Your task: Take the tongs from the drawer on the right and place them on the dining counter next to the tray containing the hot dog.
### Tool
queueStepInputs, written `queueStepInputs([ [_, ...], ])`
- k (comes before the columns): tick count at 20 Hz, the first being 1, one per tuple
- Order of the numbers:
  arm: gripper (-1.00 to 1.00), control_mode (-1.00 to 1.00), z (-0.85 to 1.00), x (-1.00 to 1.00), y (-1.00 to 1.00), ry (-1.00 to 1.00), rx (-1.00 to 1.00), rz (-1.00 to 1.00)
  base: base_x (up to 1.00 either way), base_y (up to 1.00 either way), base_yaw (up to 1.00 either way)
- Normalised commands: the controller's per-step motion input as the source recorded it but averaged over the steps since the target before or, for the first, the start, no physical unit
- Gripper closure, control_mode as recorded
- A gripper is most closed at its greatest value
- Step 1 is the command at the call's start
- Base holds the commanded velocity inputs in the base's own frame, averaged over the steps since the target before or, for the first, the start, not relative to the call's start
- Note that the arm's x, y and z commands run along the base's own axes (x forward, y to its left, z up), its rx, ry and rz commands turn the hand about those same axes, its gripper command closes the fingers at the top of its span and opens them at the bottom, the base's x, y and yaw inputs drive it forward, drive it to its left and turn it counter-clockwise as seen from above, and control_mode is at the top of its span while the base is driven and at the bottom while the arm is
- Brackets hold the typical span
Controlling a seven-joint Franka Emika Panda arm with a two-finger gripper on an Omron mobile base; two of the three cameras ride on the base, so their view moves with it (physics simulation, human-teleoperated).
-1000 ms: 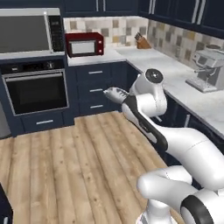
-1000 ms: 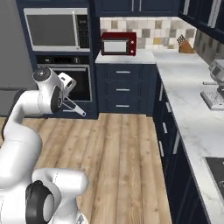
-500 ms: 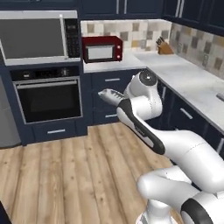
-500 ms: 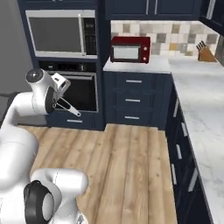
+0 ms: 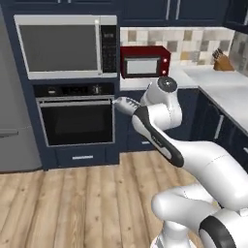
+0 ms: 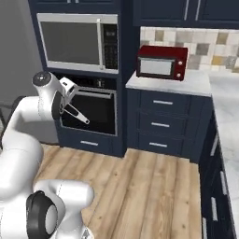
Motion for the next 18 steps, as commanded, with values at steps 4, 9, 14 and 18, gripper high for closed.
queueStepInputs([
  [4,1.00,1.00,0.00,0.00,0.00,0.00,0.00,0.00,0.54,0.12,0.63],
  [9,1.00,1.00,0.00,0.00,0.00,0.00,0.00,0.00,0.31,0.22,0.78],
  [14,1.00,1.00,0.00,0.00,0.00,0.00,0.00,0.00,0.37,0.03,0.81],
  [18,1.00,1.00,0.00,0.00,0.00,0.00,0.00,0.00,0.56,0.00,0.70],
])
